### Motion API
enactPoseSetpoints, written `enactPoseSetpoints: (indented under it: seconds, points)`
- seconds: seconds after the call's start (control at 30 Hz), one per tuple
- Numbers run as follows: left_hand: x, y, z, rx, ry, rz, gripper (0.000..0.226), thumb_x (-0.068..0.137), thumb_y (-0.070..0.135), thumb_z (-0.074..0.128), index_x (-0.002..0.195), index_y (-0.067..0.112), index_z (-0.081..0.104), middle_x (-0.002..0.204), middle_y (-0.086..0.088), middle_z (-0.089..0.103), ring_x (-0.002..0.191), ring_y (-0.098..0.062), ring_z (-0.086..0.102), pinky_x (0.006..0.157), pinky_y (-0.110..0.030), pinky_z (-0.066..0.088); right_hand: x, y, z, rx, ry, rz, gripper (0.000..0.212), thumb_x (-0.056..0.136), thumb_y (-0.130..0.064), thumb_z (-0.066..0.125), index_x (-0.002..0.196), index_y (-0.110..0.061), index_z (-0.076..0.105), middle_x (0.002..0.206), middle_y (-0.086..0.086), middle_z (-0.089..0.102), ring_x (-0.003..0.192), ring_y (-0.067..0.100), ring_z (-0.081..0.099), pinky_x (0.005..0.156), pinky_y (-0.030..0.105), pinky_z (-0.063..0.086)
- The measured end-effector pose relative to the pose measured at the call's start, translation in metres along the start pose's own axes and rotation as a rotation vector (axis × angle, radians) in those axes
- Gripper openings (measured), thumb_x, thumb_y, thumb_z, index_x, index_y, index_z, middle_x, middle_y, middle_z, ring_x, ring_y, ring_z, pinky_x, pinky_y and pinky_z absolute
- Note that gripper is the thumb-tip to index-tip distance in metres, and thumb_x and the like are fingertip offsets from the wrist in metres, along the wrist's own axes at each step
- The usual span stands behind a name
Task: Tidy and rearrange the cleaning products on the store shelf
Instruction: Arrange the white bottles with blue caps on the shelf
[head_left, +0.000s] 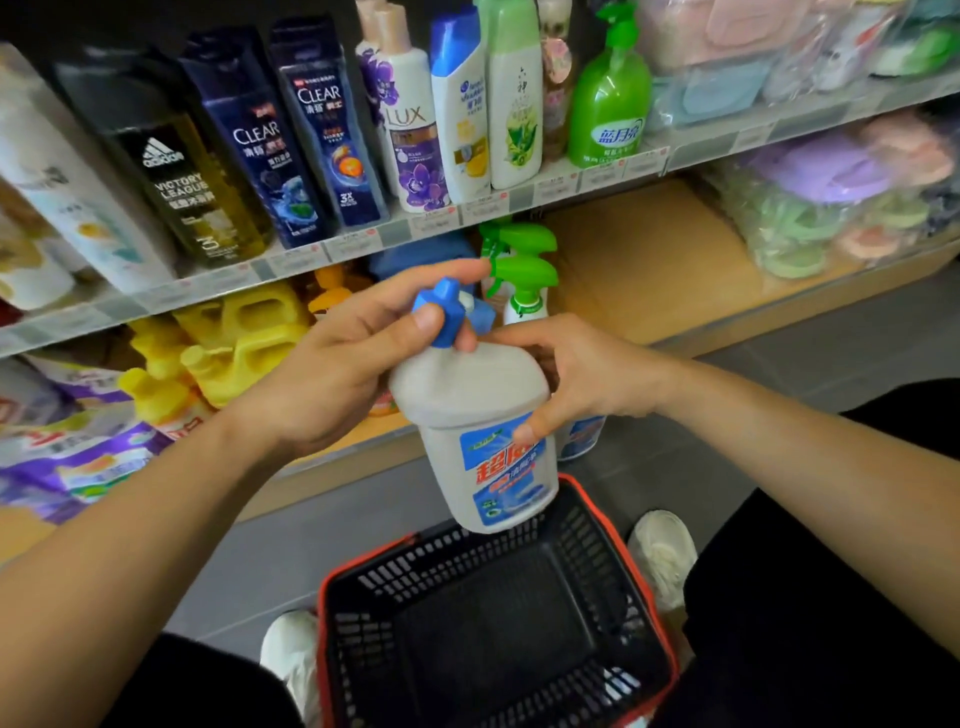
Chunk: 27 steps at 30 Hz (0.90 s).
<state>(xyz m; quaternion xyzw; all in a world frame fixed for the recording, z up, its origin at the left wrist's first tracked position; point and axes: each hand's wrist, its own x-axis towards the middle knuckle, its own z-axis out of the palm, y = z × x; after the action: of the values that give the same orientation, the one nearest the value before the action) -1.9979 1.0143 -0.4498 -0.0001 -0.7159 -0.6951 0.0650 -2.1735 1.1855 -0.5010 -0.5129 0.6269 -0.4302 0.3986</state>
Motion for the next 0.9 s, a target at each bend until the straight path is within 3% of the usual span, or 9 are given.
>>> enactPoseSetpoints:
  seconds: [0.07, 0.2, 0.27, 0.37, 0.5, 0.6, 0.77, 0.83, 0.9]
  points:
    - [0.001, -0.001, 0.001, 0.137, 0.039, 0.03, 0.033, 0.101, 0.03, 0.048, 0.132, 0.025, 0.06, 0.095, 0.002, 0.064, 0.097, -0.024, 0.056, 0.085, -0.042, 0.042, 0.004, 0.0, 0.002, -0.016, 0.028, -0.008, 0.077, 0.064, 0.009, 0.087, 0.134, -0.002, 0.056, 0.127, 0.011, 0.067, 0.118, 0.021, 0.065, 0.097, 0.043, 0.055]
    - [0.0, -0.006, 0.003, 0.439, 0.145, 0.13, 0.031, 0.105, 0.024, 0.04, 0.132, 0.015, 0.052, 0.101, 0.003, 0.063, 0.094, -0.008, 0.057, 0.081, -0.023, 0.046, 0.009, 0.002, 0.009, -0.027, 0.112, -0.021, 0.076, 0.063, 0.004, 0.089, 0.133, -0.003, 0.058, 0.121, 0.006, 0.07, 0.112, 0.015, 0.067, 0.093, 0.039, 0.057]
    - [0.0, -0.009, 0.0, 0.58, 0.225, 0.165, 0.034, 0.106, 0.027, 0.04, 0.137, 0.018, 0.051, 0.11, 0.004, 0.064, 0.104, -0.011, 0.06, 0.09, -0.031, 0.049, 0.009, 0.005, 0.015, -0.029, 0.182, -0.023, 0.079, 0.063, 0.0, 0.091, 0.135, -0.006, 0.058, 0.121, 0.004, 0.07, 0.111, 0.014, 0.068, 0.091, 0.037, 0.058]
    - [0.002, -0.013, -0.006, 0.72, 0.305, 0.193, 0.037, 0.106, 0.032, 0.042, 0.142, 0.027, 0.05, 0.123, 0.002, 0.065, 0.115, -0.024, 0.06, 0.097, -0.052, 0.049, 0.007, 0.008, 0.025, -0.073, 0.324, -0.027, 0.082, 0.062, -0.011, 0.093, 0.136, -0.014, 0.059, 0.121, 0.0, 0.07, 0.112, 0.017, 0.067, 0.091, 0.045, 0.057]
    - [0.006, -0.018, -0.001, 0.792, 0.402, 0.275, 0.042, 0.101, 0.026, 0.059, 0.142, 0.016, 0.053, 0.124, -0.003, 0.065, 0.117, -0.019, 0.061, 0.1, -0.044, 0.051, 0.005, 0.008, 0.038, -0.19, 0.449, -0.05, 0.083, 0.06, -0.027, 0.093, 0.136, -0.022, 0.059, 0.122, -0.006, 0.068, 0.112, 0.017, 0.066, 0.09, 0.047, 0.055]
    - [0.01, -0.016, 0.004, 0.674, 0.394, 0.276, 0.034, 0.1, 0.022, 0.061, 0.133, 0.019, 0.057, 0.118, 0.0, 0.065, 0.113, -0.018, 0.063, 0.097, -0.042, 0.053, 0.004, 0.006, 0.038, -0.179, 0.443, -0.058, 0.082, 0.06, -0.03, 0.093, 0.134, -0.021, 0.06, 0.12, -0.006, 0.069, 0.109, 0.016, 0.067, 0.088, 0.046, 0.056]
    - [0.016, -0.005, -0.001, 0.416, 0.245, 0.176, 0.028, 0.102, 0.023, 0.054, 0.128, 0.014, 0.06, 0.1, -0.002, 0.068, 0.098, -0.015, 0.064, 0.084, -0.029, 0.052, -0.003, 0.008, 0.034, 0.168, 0.317, -0.054, 0.075, 0.064, -0.003, 0.091, 0.132, -0.011, 0.06, 0.114, 0.004, 0.074, 0.104, 0.017, 0.072, 0.084, 0.041, 0.061]
    - [0.017, -0.003, -0.004, 0.327, 0.218, 0.134, 0.038, 0.102, 0.026, 0.05, 0.136, 0.012, 0.057, 0.103, -0.001, 0.072, 0.102, -0.014, 0.067, 0.087, -0.025, 0.054, -0.003, 0.01, 0.034, 0.241, 0.285, -0.055, 0.072, 0.067, 0.001, 0.088, 0.132, -0.008, 0.059, 0.115, 0.007, 0.074, 0.105, 0.02, 0.072, 0.083, 0.037, 0.061]
    - [0.018, -0.007, -0.008, 0.221, 0.235, 0.091, 0.047, 0.1, 0.027, 0.047, 0.145, 0.014, 0.05, 0.119, -0.003, 0.073, 0.115, -0.016, 0.067, 0.094, -0.026, 0.055, -0.002, 0.01, 0.033, 0.296, 0.283, -0.068, 0.066, 0.068, 0.002, 0.086, 0.129, -0.011, 0.061, 0.114, 0.008, 0.074, 0.104, 0.021, 0.072, 0.081, 0.033, 0.06]
